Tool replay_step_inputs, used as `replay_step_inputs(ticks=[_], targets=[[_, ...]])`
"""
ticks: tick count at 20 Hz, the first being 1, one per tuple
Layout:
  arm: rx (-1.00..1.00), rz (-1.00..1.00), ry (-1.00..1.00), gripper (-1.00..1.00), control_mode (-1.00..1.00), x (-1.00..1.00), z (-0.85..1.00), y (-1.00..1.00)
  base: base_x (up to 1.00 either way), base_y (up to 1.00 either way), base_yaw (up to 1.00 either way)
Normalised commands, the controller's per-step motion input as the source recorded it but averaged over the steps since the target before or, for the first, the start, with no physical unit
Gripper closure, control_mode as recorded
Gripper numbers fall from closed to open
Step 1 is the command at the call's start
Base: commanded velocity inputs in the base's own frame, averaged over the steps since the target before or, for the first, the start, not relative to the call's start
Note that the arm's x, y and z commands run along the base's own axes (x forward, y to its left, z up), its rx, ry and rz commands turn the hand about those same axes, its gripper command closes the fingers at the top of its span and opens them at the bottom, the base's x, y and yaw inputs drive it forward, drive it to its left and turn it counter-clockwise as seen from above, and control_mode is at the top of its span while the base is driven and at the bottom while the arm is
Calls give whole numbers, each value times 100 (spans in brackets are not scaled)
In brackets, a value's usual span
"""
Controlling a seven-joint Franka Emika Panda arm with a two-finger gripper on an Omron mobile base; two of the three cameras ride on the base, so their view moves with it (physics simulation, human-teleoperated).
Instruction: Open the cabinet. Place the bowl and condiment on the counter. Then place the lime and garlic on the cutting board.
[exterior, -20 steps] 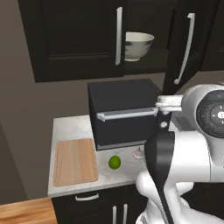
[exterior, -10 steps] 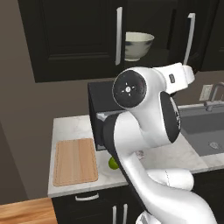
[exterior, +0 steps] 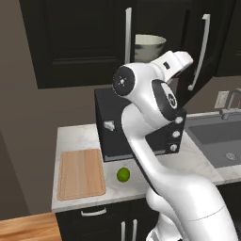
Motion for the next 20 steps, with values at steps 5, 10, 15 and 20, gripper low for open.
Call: replay_step_inputs(ticks=[5,10,15,20], targets=[[-2,0,2,-100,-100,-14,0,-100,0,0,0],[4,0,0,-100,-100,-56,0,-100,0,0,0],[3,0,0,-100,-100,-26,0,-100,0,0,0],[4,0,0,-100,-100,-16,0,-100,0,0,0]])
